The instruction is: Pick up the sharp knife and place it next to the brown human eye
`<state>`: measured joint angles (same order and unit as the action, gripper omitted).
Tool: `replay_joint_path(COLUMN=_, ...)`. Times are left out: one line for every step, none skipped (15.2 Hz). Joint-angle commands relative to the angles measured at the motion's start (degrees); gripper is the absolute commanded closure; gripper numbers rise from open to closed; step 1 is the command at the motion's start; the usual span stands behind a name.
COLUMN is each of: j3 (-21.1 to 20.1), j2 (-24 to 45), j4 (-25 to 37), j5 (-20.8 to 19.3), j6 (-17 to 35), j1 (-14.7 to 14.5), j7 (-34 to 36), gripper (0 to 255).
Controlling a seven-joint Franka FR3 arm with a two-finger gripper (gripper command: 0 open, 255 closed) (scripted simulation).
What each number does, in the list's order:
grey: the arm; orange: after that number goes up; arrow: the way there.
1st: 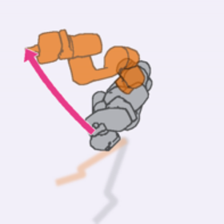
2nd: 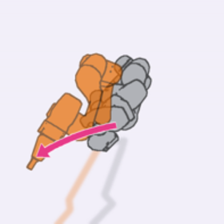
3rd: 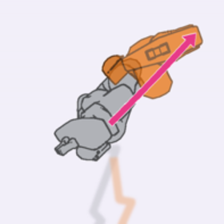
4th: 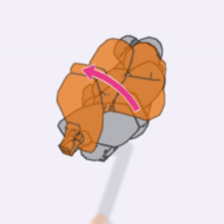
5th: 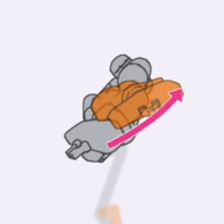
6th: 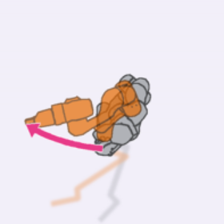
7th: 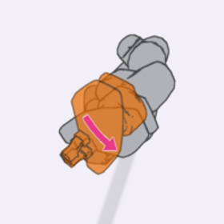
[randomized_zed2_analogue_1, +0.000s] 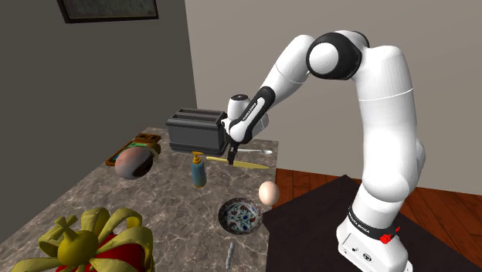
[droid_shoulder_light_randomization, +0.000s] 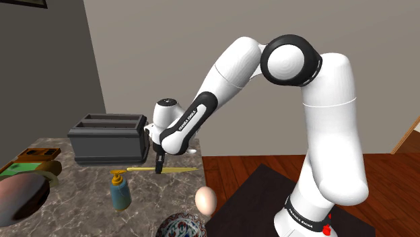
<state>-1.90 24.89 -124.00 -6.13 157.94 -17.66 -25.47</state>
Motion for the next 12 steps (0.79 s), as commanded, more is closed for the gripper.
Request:
replay_joint_path(j3=0.15, j2=1.42, j4=0.58, j5=-0.16, j6=0.89, j1=-0.1, j7=0.14, gripper=0)
replay_joint_path(j3=0.23, j2=2.2, j4=0.87, j5=-0.24, j6=1.38, j1=-0.15, j7=0.2, gripper=0)
replay_joint_path(j3=0.31, j2=2.98, j4=1.17, j5=-0.32, j6=1.87, j1=-0.2, j7=0.26, gripper=0)
replay_joint_path(j3=0.44, j2=4.23, j4=1.68, j5=-0.43, j6=2.61, j1=-0.28, j7=0.35, gripper=0)
replay_joint_path(j3=0.44, j2=4.23, j4=1.66, j5=-0.43, j6=2.62, j1=-0.28, j7=0.35, gripper=0)
replay_joint_path(j3=0.44, j2=4.23, j4=1.67, j5=-0.43, j6=2.61, j1=-0.28, j7=0.35, gripper=0)
replay_joint_path(j3=0.44, j2=4.23, j4=1.68, j5=-0.43, j6=2.61, j1=-0.28, j7=0.35, gripper=0)
replay_joint_path(j3=0.44, j2=4.23, j4=1.68, j5=-0.43, j6=2.61, j1=-0.28, j7=0.35, gripper=0)
replay_joint_path(j3=0.44, j2=4.23, j4=1.68, j5=-0.43, j6=2.61, j1=-0.28, j7=0.35, gripper=0)
replay_joint_path(j3=0.44, j2=4.23, j4=1.68, j5=-0.43, j6=2.61, j1=-0.28, j7=0.35, gripper=0)
replay_joint_path(j3=0.44, j2=4.23, j4=1.68, j5=-0.43, j6=2.61, j1=-0.28, j7=0.35, gripper=0)
replay_joint_path(j3=0.44, j2=4.22, j4=1.67, j5=-0.43, j6=2.61, j1=-0.28, j7=0.35, gripper=0)
